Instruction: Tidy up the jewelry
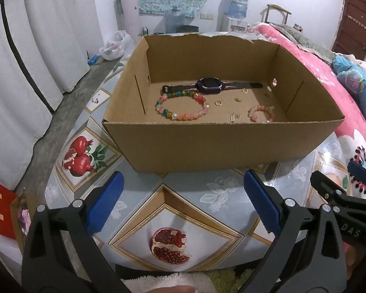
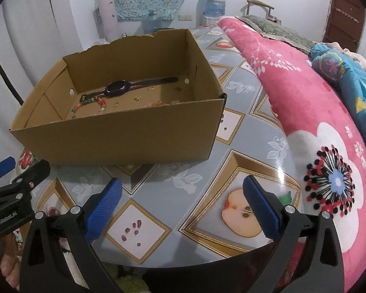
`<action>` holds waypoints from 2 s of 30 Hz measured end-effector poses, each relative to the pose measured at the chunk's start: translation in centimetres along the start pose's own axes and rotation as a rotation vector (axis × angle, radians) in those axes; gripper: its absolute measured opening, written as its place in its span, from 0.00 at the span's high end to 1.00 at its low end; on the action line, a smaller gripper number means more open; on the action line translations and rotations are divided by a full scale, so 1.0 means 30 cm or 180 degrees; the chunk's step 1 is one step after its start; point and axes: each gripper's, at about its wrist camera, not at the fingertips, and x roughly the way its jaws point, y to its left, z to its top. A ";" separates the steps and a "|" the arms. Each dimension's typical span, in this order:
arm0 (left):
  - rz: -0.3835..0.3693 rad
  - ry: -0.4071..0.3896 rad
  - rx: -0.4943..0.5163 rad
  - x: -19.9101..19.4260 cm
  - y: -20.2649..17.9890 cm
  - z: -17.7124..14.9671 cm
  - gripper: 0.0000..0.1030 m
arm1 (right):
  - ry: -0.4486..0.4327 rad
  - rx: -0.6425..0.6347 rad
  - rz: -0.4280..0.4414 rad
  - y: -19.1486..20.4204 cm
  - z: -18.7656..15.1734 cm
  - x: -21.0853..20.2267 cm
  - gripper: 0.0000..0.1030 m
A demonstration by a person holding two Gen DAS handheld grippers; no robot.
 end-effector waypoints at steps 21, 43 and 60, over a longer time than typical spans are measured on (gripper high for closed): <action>-0.0031 0.0027 -0.0056 0.005 0.008 0.017 0.08 | -0.0014 0.0002 0.0042 -0.009 0.024 0.003 0.06; -0.0035 0.0060 -0.0098 0.014 0.016 0.011 0.08 | -0.0031 -0.0033 0.0064 0.020 0.035 0.000 0.06; -0.0028 0.0073 -0.0098 0.018 0.017 0.004 0.08 | -0.0023 -0.0035 0.0074 0.019 0.034 0.004 0.06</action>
